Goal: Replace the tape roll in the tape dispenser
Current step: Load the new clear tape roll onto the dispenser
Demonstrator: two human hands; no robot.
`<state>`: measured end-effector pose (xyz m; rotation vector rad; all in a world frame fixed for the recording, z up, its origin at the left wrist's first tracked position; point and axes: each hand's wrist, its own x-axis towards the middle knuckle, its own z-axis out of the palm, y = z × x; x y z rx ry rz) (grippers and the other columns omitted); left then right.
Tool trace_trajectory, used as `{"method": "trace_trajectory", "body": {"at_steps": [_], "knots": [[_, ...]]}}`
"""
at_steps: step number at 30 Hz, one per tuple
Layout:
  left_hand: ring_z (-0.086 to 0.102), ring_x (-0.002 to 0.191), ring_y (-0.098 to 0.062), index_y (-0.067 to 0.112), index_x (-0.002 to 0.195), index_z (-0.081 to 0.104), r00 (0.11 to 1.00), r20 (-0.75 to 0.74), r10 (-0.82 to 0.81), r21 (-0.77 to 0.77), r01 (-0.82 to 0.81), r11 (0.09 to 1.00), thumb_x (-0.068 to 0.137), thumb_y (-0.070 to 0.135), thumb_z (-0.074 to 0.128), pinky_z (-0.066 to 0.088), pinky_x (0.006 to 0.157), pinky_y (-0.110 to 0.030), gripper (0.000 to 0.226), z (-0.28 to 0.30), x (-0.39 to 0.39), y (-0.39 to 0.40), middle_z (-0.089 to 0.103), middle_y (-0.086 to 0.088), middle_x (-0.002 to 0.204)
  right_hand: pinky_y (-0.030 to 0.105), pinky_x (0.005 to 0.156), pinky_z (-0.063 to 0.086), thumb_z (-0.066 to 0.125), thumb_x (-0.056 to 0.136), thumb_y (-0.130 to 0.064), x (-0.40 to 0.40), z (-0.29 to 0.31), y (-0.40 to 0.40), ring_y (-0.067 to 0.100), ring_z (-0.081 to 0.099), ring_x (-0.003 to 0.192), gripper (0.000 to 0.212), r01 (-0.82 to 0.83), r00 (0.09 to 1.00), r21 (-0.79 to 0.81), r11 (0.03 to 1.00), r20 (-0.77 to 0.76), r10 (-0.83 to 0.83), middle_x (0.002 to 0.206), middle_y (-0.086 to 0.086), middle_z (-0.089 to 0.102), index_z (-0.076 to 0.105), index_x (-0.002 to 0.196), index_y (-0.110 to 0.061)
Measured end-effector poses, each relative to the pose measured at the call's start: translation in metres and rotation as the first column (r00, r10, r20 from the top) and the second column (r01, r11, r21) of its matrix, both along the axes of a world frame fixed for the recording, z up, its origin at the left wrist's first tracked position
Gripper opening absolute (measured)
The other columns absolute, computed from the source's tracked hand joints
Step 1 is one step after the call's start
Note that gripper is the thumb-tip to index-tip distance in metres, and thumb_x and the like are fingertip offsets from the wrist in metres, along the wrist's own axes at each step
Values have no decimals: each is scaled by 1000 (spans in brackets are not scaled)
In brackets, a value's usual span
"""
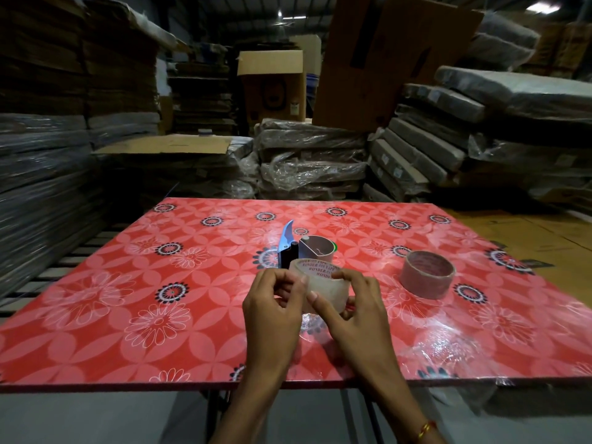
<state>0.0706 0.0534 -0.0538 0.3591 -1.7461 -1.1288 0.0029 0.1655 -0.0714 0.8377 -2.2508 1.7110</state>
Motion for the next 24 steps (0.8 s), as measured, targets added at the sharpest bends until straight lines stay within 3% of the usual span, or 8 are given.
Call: {"method": "trace_trajectory", "body": {"at_steps": [4, 10, 15, 18, 21, 24], "knots": [[58, 76, -10, 10, 80, 61, 994, -19, 106, -139, -108, 984, 90, 5, 65, 44, 65, -14, 12, 0, -2, 1, 58, 3, 83, 27, 77, 58, 77, 80, -48, 1, 0, -1, 4, 65, 93, 40, -14, 1000, -4, 1000, 5, 14, 114, -18, 49, 57, 114, -40], [63, 72, -11, 17, 81, 61, 1000, -26, -9, 64, 10, 998, 94, 15, 63, 50, 64, -21, 14, -2, 0, -4, 65, 1, 81, 21, 75, 55, 76, 82, -46, -1, 1, -1, 4, 66, 91, 38, -9, 999, -21, 1000, 37, 10, 111, -19, 49, 57, 113, -39], [60, 77, -6, 12, 84, 64, 999, -11, 44, -164, -45, 985, 87, 8, 71, 46, 67, -10, 8, 1, 3, 5, 59, 3, 86, 18, 73, 53, 77, 81, -49, -1, 3, -1, 2, 65, 87, 39, 24, 999, -22, 999, 49, -22, 109, -18, 48, 57, 113, -40], [56, 75, -6, 11, 82, 61, 994, 22, 105, -246, -96, 964, 87, 4, 69, 47, 67, -16, 12, -3, 1, 5, 56, 3, 85, 18, 73, 53, 77, 80, -48, -2, 2, -1, 3, 65, 87, 40, 36, 999, -28, 999, 38, -35, 109, -17, 48, 57, 113, -39], [54, 75, -16, 9, 81, 57, 985, 67, 157, -303, -130, 944, 89, 4, 64, 48, 68, -34, 12, -7, -1, 4, 54, 1, 85, 20, 74, 53, 78, 81, -44, -2, 0, -2, 4, 65, 87, 38, 48, 999, -30, 998, 27, -47, 109, -16, 48, 56, 112, -40], [52, 75, -12, 9, 79, 55, 991, 63, 122, -286, -99, 953, 89, 2, 58, 44, 66, -23, 13, -4, 0, 3, 53, 0, 84, 22, 75, 55, 76, 81, -45, -2, -1, -2, 6, 66, 91, 40, 46, 999, -41, 998, 11, -46, 112, -16, 45, 54, 114, -42]]}}
